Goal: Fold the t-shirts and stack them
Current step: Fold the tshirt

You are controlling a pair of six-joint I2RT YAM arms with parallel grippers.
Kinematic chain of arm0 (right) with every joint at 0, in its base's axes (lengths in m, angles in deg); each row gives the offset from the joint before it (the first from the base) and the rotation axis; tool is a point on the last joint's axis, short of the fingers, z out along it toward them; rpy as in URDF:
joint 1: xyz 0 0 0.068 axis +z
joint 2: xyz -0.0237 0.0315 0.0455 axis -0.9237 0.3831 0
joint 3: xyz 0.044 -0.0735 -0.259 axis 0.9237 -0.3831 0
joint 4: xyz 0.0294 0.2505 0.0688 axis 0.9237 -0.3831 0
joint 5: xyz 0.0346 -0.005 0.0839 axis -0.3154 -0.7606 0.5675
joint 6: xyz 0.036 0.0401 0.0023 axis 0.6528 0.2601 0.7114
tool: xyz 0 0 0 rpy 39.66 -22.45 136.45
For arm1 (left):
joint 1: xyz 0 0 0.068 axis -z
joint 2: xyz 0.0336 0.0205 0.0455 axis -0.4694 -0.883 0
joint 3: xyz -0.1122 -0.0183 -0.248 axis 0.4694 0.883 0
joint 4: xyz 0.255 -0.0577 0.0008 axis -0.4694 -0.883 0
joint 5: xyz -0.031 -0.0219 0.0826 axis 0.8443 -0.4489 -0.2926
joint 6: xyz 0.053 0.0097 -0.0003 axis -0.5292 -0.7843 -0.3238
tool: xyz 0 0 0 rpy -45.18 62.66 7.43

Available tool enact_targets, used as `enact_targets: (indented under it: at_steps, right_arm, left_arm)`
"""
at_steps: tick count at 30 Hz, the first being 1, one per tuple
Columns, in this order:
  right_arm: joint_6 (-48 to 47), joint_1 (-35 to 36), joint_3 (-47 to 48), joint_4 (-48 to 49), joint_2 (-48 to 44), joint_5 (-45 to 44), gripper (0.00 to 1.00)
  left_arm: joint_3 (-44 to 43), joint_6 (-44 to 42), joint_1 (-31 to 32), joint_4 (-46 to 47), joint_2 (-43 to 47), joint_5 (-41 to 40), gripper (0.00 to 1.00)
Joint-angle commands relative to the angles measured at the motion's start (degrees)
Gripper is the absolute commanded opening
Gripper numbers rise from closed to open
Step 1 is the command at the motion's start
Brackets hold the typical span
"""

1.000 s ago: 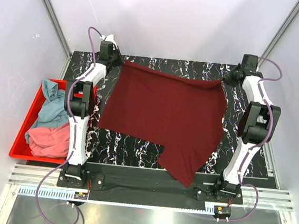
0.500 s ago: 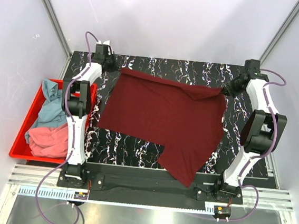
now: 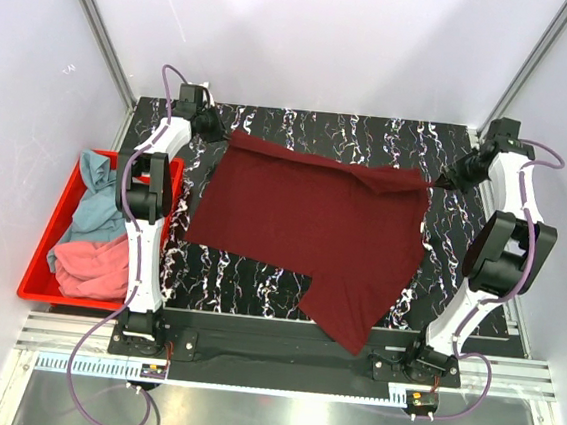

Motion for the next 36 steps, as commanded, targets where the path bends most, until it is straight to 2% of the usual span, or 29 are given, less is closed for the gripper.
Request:
enact_targets:
  at_steps: [1,8,25,31,36]
  right_arm:
    - [-0.54,0.11,-3.28,-0.77,-4.74,3.44,0.0]
    - [-2.47,0.11,-7.95,-1.3,-5.19,4.85,0.0]
    - [-5.81,0.2,-9.36,-3.06,-5.89,5.9,0.0]
    - [-6.25,0.37,-16.03,-1.21,-7.21,6.35,0.0]
    - [-6.51,0.37,-18.06,0.99,-6.51,6.26,0.02]
  left_arm:
    - [-0.37,0.29,-0.58,-0.29,3.97,0.55,0.0]
    - [-3.27,-1.2,-0.58,-6.54,3.62,-1.65,0.0]
    - [5.16,-1.55,-0.66,-7.59,10.3,-5.07,0.0]
    - [5.25,-1.11,-0.66,-9.09,9.42,-4.99,0.0]
    - [5.25,-1.2,-0.58,-9.44,8.54,-5.26,0.0]
